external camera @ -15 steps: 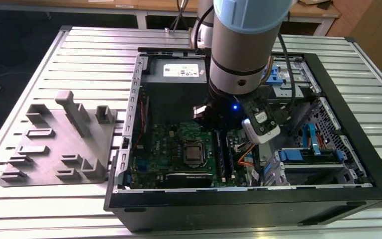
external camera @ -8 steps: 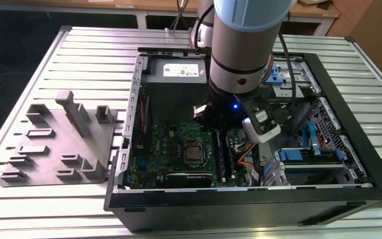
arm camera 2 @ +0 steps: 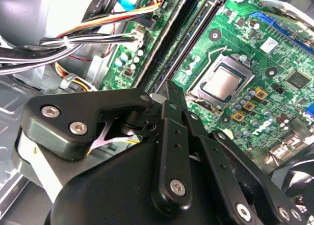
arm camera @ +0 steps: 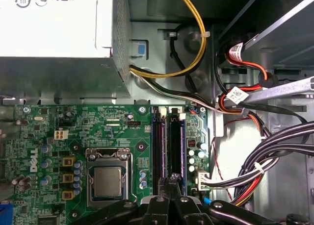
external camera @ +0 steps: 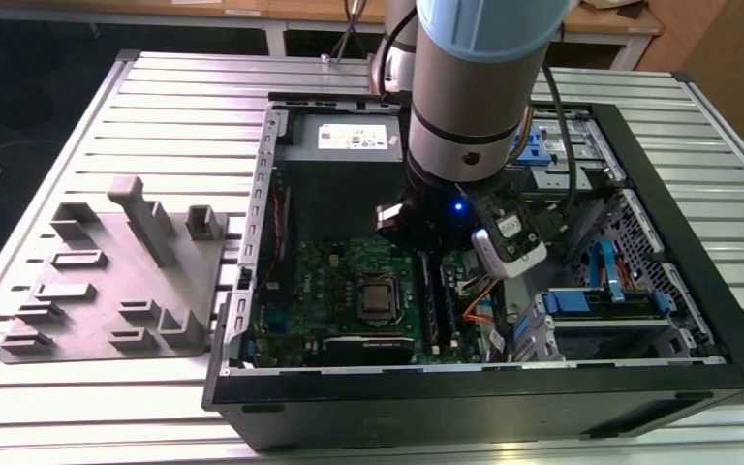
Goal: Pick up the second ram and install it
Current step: 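Press down the second ram until it locks into place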
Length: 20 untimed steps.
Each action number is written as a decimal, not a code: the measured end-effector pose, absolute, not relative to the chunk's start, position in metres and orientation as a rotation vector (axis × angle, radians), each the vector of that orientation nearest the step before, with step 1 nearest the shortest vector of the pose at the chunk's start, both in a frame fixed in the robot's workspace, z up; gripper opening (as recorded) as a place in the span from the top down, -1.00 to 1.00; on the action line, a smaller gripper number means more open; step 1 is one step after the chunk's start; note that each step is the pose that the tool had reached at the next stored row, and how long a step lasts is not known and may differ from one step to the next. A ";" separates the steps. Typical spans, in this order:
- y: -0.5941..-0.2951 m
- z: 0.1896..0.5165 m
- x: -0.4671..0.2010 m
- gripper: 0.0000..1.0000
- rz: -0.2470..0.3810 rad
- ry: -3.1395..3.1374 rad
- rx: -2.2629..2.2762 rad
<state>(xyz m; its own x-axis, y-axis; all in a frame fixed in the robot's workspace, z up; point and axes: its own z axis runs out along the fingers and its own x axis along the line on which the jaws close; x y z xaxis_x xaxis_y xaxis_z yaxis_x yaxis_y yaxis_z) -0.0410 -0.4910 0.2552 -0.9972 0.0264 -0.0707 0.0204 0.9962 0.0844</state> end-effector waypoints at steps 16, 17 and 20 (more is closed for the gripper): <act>-0.469 0.255 -0.041 0.86 0.129 3.067 0.036; -0.468 0.254 -0.041 0.86 0.129 3.067 0.036; -0.467 0.254 -0.041 0.86 0.130 3.067 0.036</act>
<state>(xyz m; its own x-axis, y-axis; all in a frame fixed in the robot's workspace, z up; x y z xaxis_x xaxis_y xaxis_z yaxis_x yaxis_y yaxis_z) -0.0410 -0.4667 0.2544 -0.9972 0.0263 -0.0706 0.0202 0.9962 0.0852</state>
